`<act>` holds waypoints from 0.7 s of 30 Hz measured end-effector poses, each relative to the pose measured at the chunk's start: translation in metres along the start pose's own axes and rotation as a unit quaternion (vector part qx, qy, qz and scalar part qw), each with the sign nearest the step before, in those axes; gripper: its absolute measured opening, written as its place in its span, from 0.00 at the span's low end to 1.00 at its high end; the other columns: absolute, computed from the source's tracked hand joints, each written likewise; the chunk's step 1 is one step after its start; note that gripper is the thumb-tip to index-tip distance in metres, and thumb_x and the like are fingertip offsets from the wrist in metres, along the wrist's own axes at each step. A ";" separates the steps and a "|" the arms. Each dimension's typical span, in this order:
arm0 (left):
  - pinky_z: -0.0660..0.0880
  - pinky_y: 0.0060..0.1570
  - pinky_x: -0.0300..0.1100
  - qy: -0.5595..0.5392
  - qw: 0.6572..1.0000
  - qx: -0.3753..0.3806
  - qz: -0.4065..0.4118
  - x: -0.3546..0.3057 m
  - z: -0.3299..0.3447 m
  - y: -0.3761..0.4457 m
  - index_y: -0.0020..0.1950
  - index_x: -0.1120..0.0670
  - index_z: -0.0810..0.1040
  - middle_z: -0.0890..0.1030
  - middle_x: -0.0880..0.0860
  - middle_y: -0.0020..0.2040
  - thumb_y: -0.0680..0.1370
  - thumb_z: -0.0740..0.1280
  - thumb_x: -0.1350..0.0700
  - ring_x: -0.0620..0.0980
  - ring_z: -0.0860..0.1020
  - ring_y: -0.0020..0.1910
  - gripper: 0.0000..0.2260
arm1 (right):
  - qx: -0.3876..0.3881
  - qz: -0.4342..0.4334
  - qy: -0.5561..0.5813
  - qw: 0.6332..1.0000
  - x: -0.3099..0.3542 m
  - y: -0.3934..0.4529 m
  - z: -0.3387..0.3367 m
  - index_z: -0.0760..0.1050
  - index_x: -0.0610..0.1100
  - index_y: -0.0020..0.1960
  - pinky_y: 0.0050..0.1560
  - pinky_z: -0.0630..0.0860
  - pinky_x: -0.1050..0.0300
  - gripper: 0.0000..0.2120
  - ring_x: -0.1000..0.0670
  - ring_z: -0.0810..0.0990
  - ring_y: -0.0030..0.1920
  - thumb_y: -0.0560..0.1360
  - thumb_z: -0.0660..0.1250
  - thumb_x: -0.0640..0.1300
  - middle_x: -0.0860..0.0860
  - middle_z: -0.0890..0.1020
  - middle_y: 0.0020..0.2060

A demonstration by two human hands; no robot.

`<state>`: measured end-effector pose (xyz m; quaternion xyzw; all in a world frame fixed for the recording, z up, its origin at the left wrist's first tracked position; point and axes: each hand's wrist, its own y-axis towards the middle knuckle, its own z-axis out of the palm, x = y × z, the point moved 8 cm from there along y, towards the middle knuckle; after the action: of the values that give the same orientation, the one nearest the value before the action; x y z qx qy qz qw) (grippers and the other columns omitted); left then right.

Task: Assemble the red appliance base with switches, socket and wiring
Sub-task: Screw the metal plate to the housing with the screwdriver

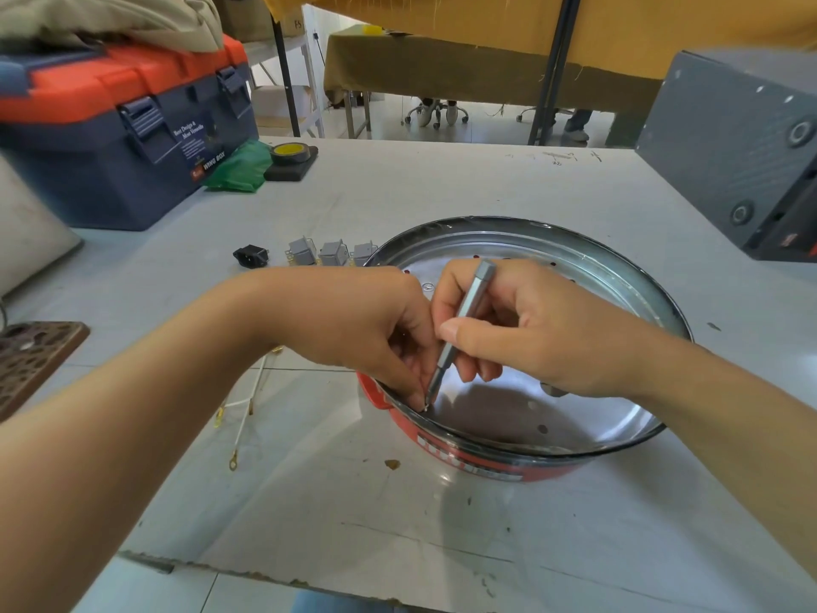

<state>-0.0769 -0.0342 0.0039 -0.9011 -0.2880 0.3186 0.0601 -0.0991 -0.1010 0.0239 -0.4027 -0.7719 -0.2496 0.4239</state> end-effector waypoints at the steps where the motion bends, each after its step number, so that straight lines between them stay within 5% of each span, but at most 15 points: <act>1: 0.77 0.46 0.54 0.003 1.000 -0.002 -0.002 0.000 0.000 0.000 0.43 0.53 0.84 0.84 0.52 0.38 0.71 0.74 0.57 0.52 0.80 0.38 0.03 | 0.001 0.000 0.000 1.000 0.001 0.000 0.000 0.72 0.43 0.39 0.24 0.67 0.74 0.07 0.57 0.74 0.28 0.76 0.63 0.35 0.49 0.78 0.27; 12: 0.76 0.45 0.52 0.004 1.000 -0.008 0.015 -0.001 -0.001 0.000 0.45 0.50 0.85 0.84 0.49 0.38 0.71 0.73 0.57 0.50 0.80 0.38 0.04 | 0.003 -0.008 -0.022 1.000 0.001 0.000 0.000 0.72 0.46 0.38 0.32 0.72 0.68 0.10 0.56 0.75 0.29 0.77 0.63 0.36 0.49 0.79 0.28; 21: 0.77 0.46 0.54 0.002 1.000 0.003 0.009 0.001 0.000 0.001 0.44 0.49 0.84 0.84 0.49 0.40 0.72 0.72 0.57 0.50 0.80 0.38 0.04 | -0.010 -0.006 -0.015 1.000 0.001 0.000 -0.001 0.72 0.44 0.38 0.24 0.66 0.74 0.08 0.58 0.74 0.27 0.75 0.63 0.37 0.49 0.78 0.26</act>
<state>-0.0757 -0.0338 0.0030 -0.9039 -0.2794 0.3184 0.0601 -0.0992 -0.1018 0.0257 -0.4065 -0.7780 -0.2536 0.4065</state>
